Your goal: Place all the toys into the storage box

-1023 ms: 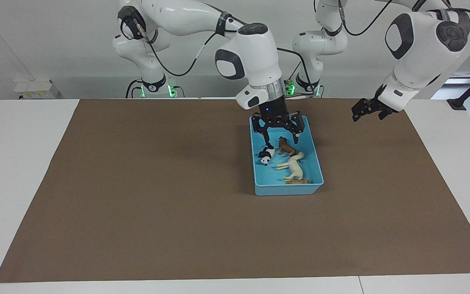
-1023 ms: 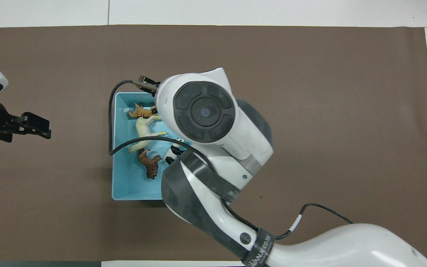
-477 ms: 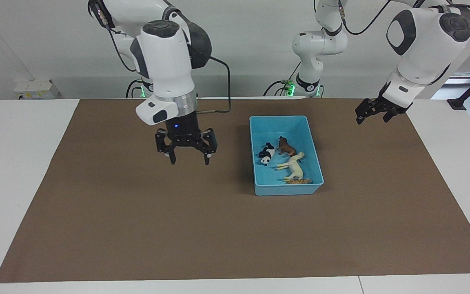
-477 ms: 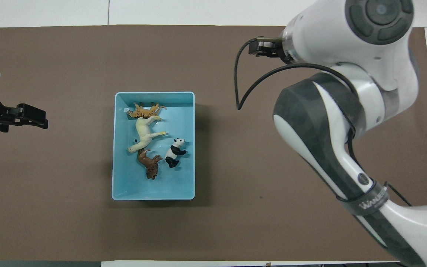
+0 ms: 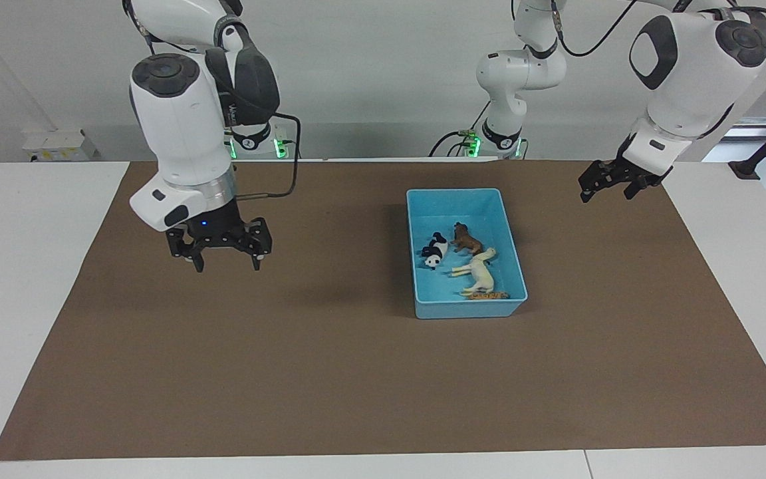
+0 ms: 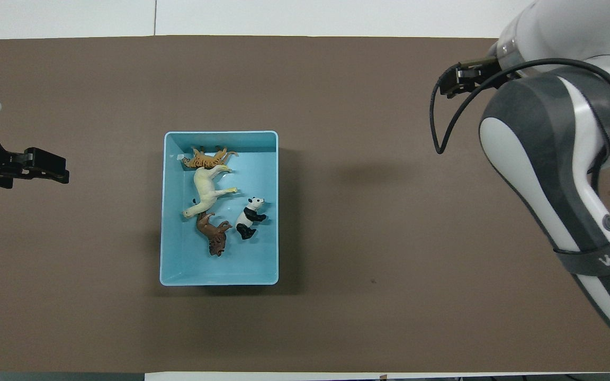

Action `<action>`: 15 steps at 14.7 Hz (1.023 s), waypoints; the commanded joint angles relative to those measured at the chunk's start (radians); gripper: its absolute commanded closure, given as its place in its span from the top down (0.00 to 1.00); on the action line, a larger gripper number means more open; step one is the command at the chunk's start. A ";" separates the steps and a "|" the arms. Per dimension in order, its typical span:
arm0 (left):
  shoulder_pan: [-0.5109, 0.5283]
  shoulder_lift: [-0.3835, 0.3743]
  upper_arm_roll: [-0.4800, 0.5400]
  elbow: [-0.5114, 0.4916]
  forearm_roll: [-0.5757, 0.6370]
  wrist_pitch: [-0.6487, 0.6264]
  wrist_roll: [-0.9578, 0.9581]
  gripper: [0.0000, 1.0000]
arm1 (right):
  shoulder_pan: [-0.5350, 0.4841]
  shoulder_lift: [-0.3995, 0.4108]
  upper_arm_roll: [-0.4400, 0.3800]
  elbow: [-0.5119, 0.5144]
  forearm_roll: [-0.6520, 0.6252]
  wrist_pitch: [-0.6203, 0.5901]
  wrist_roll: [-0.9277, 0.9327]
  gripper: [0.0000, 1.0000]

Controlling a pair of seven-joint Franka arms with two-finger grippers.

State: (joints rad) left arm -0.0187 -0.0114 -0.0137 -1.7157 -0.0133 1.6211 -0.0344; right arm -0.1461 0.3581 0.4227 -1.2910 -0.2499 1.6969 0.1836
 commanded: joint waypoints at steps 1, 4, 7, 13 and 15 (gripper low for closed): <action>0.005 -0.009 0.000 0.001 -0.002 0.006 0.008 1.00 | -0.058 -0.073 -0.005 -0.030 0.024 -0.078 -0.175 1.00; 0.005 -0.009 0.000 0.001 -0.002 0.006 0.008 1.00 | 0.072 -0.177 -0.322 -0.094 0.202 -0.112 -0.327 1.00; 0.005 -0.009 0.000 0.001 -0.002 0.006 0.008 1.00 | 0.168 -0.304 -0.541 -0.215 0.271 -0.125 -0.421 1.00; 0.005 -0.009 0.000 0.001 -0.002 0.006 0.008 1.00 | 0.109 -0.461 -0.556 -0.378 0.253 -0.161 -0.443 1.00; 0.005 -0.009 0.000 0.001 -0.002 0.006 0.008 1.00 | 0.108 -0.462 -0.556 -0.375 0.244 -0.180 -0.443 1.00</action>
State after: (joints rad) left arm -0.0187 -0.0119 -0.0131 -1.7157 -0.0133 1.6211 -0.0344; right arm -0.0251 -0.0913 -0.1376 -1.6414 -0.0016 1.5286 -0.2441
